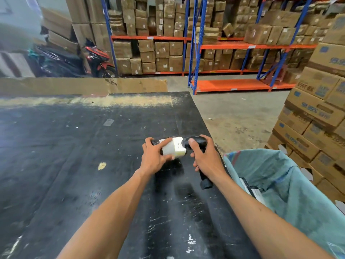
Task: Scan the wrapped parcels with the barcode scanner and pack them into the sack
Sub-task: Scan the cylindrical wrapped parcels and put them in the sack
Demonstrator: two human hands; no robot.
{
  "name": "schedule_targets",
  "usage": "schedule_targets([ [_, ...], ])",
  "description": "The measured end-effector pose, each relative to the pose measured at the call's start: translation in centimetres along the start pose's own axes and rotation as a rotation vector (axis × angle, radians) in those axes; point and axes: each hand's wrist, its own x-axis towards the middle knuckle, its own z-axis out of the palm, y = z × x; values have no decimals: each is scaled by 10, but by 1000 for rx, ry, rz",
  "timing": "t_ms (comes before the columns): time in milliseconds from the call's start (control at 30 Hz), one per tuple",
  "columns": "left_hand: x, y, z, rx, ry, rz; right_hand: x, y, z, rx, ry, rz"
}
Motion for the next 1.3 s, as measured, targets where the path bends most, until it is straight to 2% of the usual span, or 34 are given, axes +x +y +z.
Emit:
schedule_targets([
  [467,-2,12,9,-49,-16,-3,-12,0,-15,-114,-33,-40],
  [800,-1,7,8,-66,-28,-5,-17,-1,-17,-110,4,-56],
  [1300,2,1,-4,-66,-6,-1,-16,-8,-5,-134,-33,-103],
])
